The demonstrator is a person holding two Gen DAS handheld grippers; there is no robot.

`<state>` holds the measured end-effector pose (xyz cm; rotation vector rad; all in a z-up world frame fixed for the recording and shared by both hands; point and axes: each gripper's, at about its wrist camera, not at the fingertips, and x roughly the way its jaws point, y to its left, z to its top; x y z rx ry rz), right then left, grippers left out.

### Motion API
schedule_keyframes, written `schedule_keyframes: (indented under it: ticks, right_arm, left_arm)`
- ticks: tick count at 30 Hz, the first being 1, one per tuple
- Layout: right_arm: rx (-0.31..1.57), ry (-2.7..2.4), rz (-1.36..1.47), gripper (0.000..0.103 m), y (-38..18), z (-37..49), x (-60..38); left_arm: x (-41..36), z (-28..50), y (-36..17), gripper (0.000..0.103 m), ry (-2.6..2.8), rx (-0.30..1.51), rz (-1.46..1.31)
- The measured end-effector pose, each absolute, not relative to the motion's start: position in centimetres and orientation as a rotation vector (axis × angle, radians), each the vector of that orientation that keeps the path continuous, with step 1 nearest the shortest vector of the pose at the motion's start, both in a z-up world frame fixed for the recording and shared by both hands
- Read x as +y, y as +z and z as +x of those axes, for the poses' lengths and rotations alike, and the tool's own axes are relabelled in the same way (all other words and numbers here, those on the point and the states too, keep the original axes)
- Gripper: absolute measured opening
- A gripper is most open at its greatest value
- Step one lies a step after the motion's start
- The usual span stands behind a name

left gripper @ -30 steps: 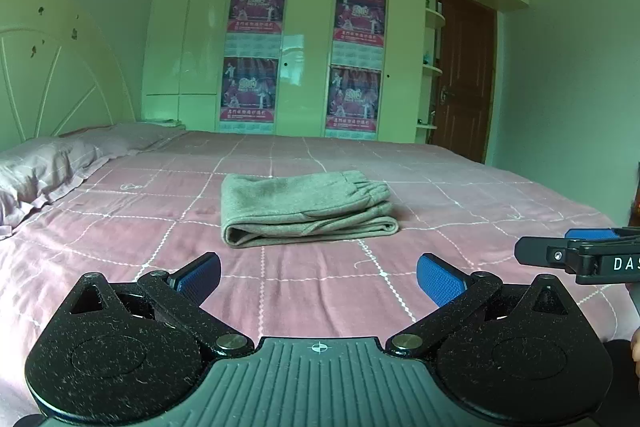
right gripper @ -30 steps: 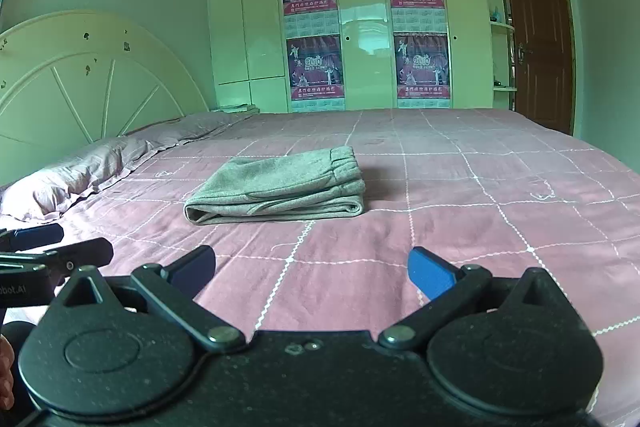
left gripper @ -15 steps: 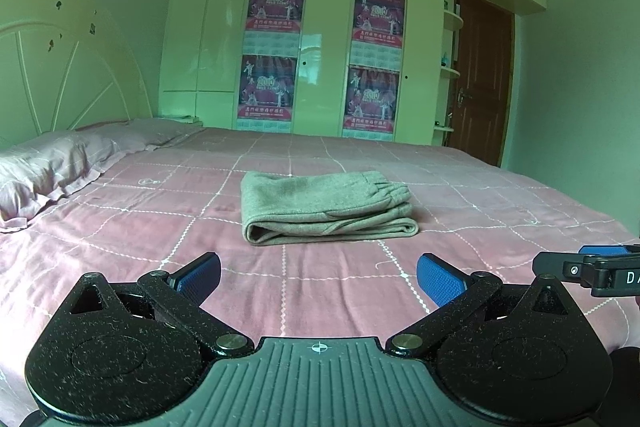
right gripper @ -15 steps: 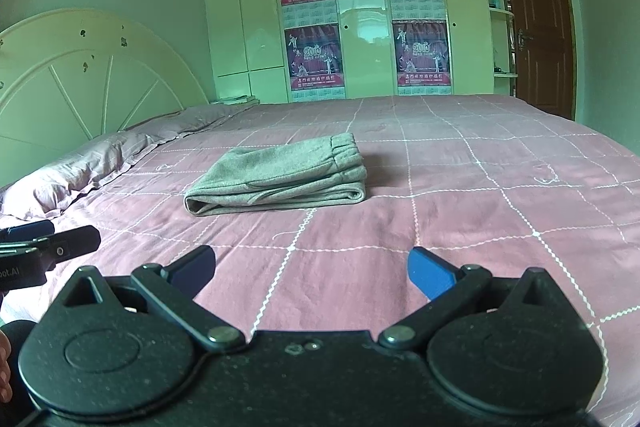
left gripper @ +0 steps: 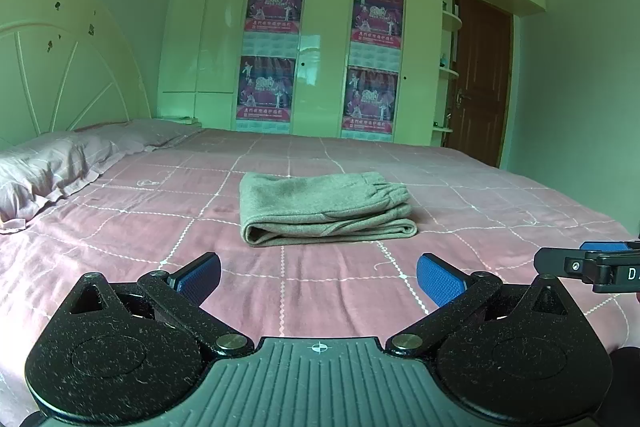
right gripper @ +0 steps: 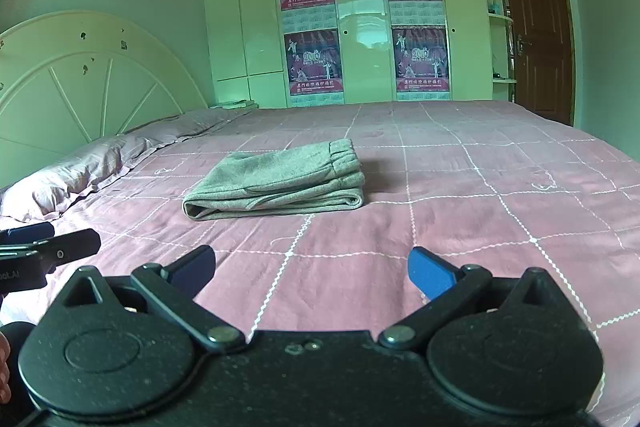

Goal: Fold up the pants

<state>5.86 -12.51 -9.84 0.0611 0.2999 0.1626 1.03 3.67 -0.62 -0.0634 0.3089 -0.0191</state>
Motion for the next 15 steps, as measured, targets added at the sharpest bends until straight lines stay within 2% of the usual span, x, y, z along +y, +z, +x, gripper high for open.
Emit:
schedule_keyframes:
  ticks: [15]
  right_arm:
    - [0.290, 0.160, 0.059, 0.097, -9.69, 5.63, -12.60]
  left_arm:
    - [3.88, 1.01, -0.47, 0.103, -0.022, 0.309, -0.060]
